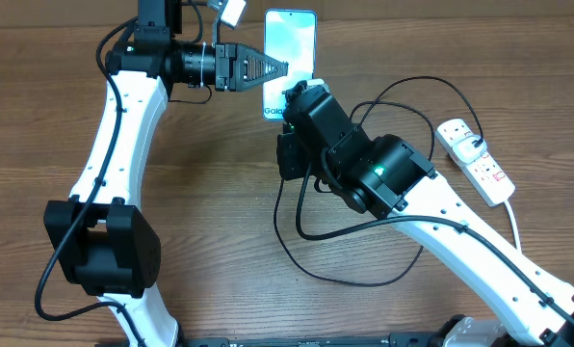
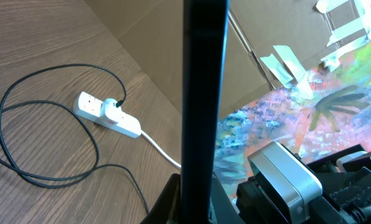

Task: Plug charger to phone and switch on socket
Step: 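Open the right gripper to release the inserted plug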

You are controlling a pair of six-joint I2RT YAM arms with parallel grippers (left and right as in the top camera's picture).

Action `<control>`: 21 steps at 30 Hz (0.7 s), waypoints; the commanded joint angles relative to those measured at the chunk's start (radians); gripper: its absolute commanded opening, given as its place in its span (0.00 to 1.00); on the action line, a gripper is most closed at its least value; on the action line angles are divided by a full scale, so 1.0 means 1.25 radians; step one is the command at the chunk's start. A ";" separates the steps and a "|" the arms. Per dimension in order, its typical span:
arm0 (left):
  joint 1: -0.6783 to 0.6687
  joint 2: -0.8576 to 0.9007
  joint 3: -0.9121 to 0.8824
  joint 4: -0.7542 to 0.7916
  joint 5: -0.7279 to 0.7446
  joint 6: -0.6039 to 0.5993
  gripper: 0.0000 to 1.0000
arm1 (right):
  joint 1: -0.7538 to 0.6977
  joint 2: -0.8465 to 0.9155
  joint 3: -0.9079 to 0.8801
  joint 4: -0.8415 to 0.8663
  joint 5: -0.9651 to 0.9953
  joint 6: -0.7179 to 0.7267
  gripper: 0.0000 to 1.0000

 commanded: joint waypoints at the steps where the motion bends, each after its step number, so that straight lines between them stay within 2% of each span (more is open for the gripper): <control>1: -0.006 -0.017 0.020 -0.003 0.030 0.015 0.04 | -0.002 0.002 0.019 0.011 0.006 -0.014 0.04; 21: -0.006 -0.017 0.020 -0.012 0.027 0.015 0.04 | -0.002 0.002 0.028 0.041 0.056 -0.056 0.04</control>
